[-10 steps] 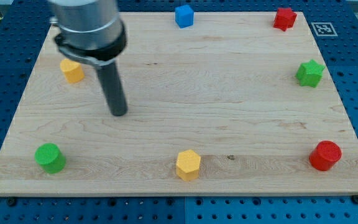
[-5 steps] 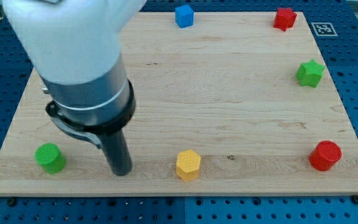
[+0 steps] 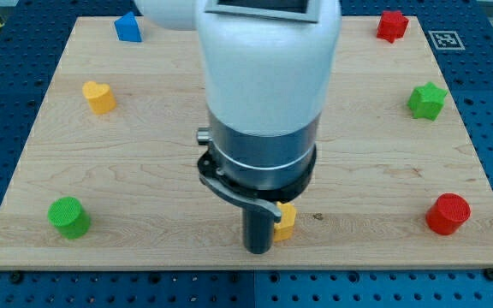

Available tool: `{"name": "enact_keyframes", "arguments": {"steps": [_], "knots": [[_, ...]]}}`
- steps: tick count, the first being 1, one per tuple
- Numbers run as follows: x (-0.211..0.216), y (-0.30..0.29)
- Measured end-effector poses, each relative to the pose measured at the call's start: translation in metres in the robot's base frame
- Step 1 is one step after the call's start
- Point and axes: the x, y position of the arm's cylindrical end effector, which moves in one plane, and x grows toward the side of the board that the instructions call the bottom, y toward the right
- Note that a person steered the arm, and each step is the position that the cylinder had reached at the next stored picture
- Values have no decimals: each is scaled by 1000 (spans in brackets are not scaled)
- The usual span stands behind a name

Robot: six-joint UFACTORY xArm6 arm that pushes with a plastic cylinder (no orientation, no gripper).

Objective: Slide the yellow hexagon to the left side of the red circle

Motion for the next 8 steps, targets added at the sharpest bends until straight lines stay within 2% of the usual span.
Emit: {"name": "enact_keyframes", "arguments": {"steps": [4, 6, 8], "knots": [[-22, 1], [-47, 15], [-14, 21]]}}
